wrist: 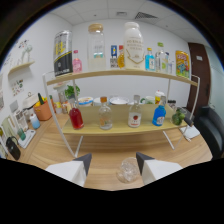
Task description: Make me a cup of Mount Fuji.
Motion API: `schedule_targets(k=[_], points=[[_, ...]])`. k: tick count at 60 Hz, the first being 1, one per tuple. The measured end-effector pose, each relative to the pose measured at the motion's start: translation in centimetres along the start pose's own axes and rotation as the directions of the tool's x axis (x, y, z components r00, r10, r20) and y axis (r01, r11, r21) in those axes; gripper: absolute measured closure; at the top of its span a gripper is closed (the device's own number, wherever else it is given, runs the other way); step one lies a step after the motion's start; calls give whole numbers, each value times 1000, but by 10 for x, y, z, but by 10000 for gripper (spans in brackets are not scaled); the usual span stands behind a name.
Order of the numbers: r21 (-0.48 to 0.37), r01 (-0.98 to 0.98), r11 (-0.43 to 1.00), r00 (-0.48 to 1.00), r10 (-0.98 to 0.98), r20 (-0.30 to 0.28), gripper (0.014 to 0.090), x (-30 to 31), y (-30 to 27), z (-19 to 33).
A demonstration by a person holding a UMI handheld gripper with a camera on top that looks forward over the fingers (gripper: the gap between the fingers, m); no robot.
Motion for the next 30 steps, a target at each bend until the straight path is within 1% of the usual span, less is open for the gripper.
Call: schedule_targets(k=[6,11,19,22,23,25,30], points=[[112,-13,994,1000,10,30,215,-13,-35,21],[175,-2,984,1000,-3,29,216,-17,-59,45],[229,6,973,1000,-12,23,220,-20,-83,88],[217,7,976,1000,-13,24,233,-23,-85,103],[212,7,977,1000,-12,24,244,-23,-84,108],[200,5,980,1000,-10,25,291,-25,-83,118],[194,5,981,1000,-10,28,467,-29,-82,135]])
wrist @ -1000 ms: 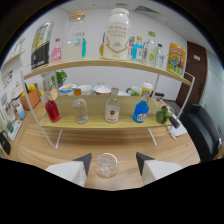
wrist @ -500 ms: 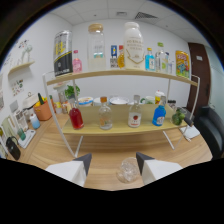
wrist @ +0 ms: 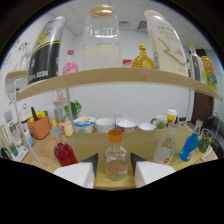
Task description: Make me a cup of Mount Fuji.
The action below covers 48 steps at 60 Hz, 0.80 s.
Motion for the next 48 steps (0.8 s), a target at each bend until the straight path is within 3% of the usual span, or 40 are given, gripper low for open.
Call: schedule_targets(k=[6,29,36,48], points=[[10,13,1000,999,-12,-38,675,6,4,0],[51,56,997,998,-54,-33,690,14,1,-20],[58,52,997,999,-52,5,690,6,5,-44],[-4,2,1000,998,-2,69,693,-17,55,-78]])
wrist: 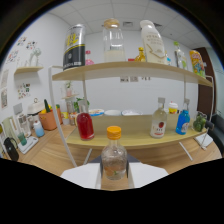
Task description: Make me a cup of Mount Fuji.
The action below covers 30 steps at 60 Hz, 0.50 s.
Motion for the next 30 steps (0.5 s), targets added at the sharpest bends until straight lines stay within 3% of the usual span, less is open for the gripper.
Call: schedule_targets(k=[9,15,30], points=[[-63,-81,995,996,83,30,694,-15,42,-9],[-108,-280,954,956,288,61,693,-26,57,-10],[-173,-758,629,623,777,92,692,-22,49,-3]])
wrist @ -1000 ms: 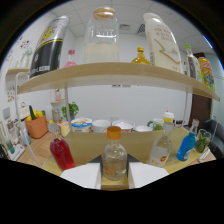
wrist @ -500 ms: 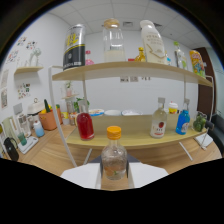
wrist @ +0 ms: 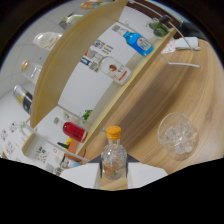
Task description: Make me a cup of Mount Fuji.
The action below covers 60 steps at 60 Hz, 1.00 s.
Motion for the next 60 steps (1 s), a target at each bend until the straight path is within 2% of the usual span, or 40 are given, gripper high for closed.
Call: schedule_targets(k=[9,17,34,43,49,54,60], points=[[-1,-313,950,945,312,94,694,-8,-15,-1],[-29,-549,836,823,546,159,695,-6,-26,-1],[-56,-754,655,633,746,207,695,7,-38,-5],[-60,-766,641,620,759,198,694,13,-35,-7],[-47,-707,706,689,702,181,695,10,-33,-9],[-19,-569,822,810,565,160,693,0,-32,-12],[19,-291,957,951,287,119,692,-17,-30,-16]])
